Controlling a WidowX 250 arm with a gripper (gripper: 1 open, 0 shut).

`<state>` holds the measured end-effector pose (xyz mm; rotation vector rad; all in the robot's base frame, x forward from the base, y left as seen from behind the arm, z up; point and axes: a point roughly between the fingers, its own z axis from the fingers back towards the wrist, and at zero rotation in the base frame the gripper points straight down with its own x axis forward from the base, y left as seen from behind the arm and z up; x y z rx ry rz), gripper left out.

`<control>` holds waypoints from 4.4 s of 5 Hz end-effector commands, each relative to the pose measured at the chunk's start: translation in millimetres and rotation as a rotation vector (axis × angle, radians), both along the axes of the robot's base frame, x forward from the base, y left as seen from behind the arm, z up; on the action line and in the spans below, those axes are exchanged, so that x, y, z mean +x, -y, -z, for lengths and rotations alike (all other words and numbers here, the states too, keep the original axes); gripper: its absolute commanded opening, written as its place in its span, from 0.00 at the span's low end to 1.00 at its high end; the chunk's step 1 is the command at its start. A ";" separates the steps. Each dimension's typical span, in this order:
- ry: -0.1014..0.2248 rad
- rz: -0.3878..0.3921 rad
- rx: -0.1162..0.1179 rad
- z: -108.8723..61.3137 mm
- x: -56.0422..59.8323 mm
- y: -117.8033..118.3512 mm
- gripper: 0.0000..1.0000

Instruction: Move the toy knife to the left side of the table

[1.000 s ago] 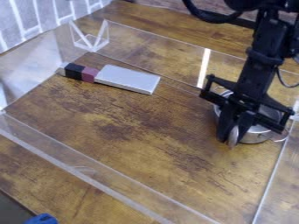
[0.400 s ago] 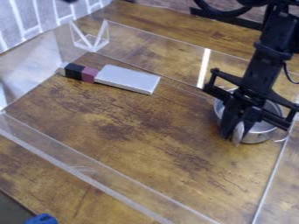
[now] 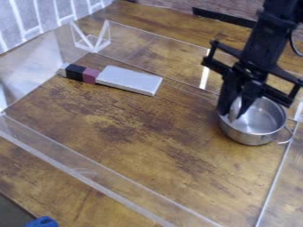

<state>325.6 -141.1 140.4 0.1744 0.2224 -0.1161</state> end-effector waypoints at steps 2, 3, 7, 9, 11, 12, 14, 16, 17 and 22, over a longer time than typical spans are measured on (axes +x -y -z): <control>0.163 0.009 -0.030 -32.5 -11.1 -52.1 0.00; 0.189 0.044 -0.024 -23.0 -15.9 -87.0 0.00; 0.287 0.152 -0.006 -15.8 -37.7 -203.4 0.00; 0.345 0.262 0.007 -13.3 -38.2 -220.5 0.00; 0.404 0.389 0.000 -18.1 -30.6 -228.5 0.00; 0.432 0.442 0.003 -18.8 -30.3 -230.3 0.00; 0.480 0.571 0.004 -12.8 -29.8 -233.9 0.00; 0.516 0.707 -0.016 -6.5 -28.8 -225.2 0.00; 0.527 0.774 -0.026 -3.3 -30.6 -219.9 0.00; 0.471 0.862 -0.154 30.3 21.4 -185.6 0.00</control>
